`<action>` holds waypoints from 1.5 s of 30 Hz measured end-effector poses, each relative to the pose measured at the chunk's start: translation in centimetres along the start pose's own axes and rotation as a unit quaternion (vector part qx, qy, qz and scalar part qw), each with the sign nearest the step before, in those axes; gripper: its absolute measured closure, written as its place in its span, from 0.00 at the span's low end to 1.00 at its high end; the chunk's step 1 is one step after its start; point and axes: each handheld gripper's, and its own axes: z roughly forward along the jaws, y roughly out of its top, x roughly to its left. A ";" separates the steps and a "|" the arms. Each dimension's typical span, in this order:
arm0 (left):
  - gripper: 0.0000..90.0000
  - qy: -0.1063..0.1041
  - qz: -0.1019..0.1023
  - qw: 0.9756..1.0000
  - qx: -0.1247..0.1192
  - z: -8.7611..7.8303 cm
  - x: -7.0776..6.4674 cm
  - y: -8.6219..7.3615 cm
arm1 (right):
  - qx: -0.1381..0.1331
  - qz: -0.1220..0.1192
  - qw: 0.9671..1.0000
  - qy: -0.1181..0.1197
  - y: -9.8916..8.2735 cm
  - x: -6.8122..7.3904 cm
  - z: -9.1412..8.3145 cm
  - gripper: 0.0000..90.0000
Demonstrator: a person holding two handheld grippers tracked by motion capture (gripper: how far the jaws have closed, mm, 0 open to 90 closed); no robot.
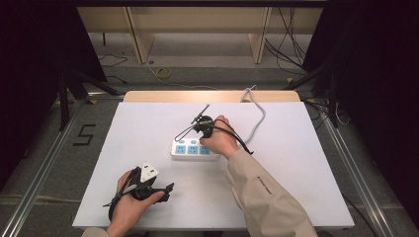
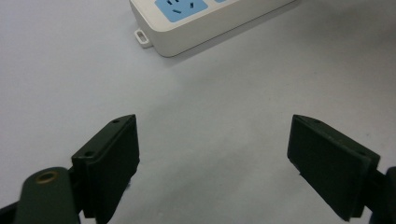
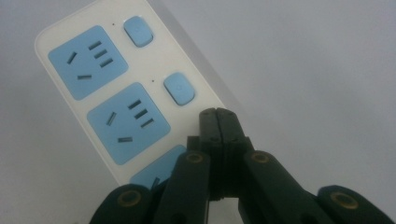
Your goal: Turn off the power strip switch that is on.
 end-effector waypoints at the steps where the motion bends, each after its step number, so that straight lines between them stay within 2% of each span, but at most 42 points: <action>1: 0.18 0.000 0.000 1.000 0.000 0.0 0.0 0.0 | 0.000 -0.001 1.000 -0.001 0.0 0.0 0.0 1.00; 13: 0.18 0.000 -0.001 1.000 -0.002 0.0 0.0 0.0 | -0.003 -0.003 1.000 -0.002 -0.1 0.1 -0.1 1.00; 15: 0.18 -0.001 -0.002 1.000 -0.001 0.0 0.1 0.0 | -0.012 0.005 1.000 0.002 -0.1 0.1 -0.4 1.00; 16: 0.18 -0.001 -0.002 1.000 -0.002 0.0 0.1 0.0 | -0.008 -0.002 1.000 -0.001 -0.2 0.1 -0.5 1.00; 19: 0.18 0.000 -0.004 1.000 -0.004 0.0 0.1 0.0 | -0.030 -0.001 1.000 -0.001 -0.6 -0.1 -0.7 1.00; 22: 0.18 -0.001 -0.003 1.000 0.000 0.0 0.1 0.0 | -0.051 0.001 0.999 -0.007 -1.0 -0.6 -1.4 0.95; 27: 0.18 -0.001 -0.002 1.000 0.000 0.1 0.0 0.0 | -0.059 0.005 0.998 -0.011 -1.6 -1.2 -2.7 0.93; 36: 0.18 -0.002 -0.004 1.000 0.003 0.0 0.1 -0.1 | -0.063 0.009 0.998 -0.002 -3.2 -1.3 -3.9 0.81; 41: 0.18 -0.002 -0.006 1.000 0.002 0.0 0.1 -0.1 | -0.061 0.001 0.998 -0.001 -4.6 -1.4 -4.1 0.73; 45: 0.18 -0.002 -0.006 1.000 0.001 0.1 0.1 -0.1 | -0.071 0.010 0.997 -0.002 -5.8 -1.4 -4.5 0.68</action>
